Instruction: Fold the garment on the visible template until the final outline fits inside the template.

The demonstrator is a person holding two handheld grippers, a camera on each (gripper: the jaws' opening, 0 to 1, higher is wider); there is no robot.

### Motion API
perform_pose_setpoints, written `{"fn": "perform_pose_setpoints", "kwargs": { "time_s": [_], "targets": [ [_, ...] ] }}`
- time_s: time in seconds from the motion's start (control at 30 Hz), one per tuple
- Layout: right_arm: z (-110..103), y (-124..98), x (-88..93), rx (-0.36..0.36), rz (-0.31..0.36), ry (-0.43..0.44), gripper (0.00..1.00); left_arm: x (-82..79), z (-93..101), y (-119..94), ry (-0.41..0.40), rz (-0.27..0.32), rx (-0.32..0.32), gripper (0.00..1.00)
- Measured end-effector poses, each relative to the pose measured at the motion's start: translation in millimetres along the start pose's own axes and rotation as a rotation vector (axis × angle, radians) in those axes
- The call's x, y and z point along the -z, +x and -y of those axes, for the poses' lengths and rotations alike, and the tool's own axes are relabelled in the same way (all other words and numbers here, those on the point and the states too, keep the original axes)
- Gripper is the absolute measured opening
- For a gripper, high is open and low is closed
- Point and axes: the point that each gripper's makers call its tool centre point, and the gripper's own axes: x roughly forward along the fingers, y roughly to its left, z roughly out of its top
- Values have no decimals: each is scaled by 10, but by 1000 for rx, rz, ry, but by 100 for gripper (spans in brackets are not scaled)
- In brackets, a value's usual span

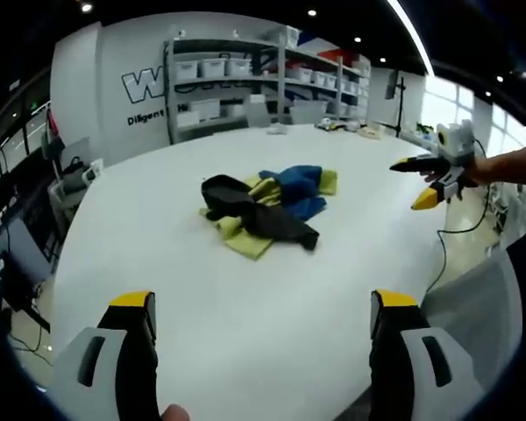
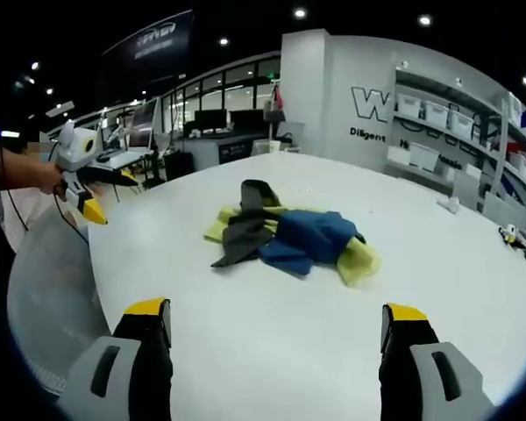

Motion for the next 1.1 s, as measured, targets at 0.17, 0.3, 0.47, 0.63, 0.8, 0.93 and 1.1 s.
{"fn": "perform_pose_setpoints", "kwargs": {
  "time_s": [0.17, 0.3, 0.47, 0.63, 0.8, 0.93, 1.1],
  "targets": [
    [-40, 28, 62, -12, -19, 1, 98, -17, 5, 21, -1, 6, -1, 98],
    [-45, 38, 98, -18, -31, -3, 98, 42, -39, 41, -31, -2, -3, 97],
    [-8, 47, 94, -14, -34, -8, 97, 34, -57, 43, -29, -2, -3, 97],
    [14, 67, 86, -16, -39, -12, 97, -3, -64, 71, -30, 6, -3, 97],
    [26, 90, 69, -19, -43, -16, 97, 7, -73, 91, -23, 0, 0, 97],
    [39, 106, 41, -21, -43, -21, 97, 25, -108, 104, -31, -3, -4, 97],
    [60, 114, 15, -23, -45, -32, 96, 12, -114, 100, -28, -1, -5, 97]
  ]
}}
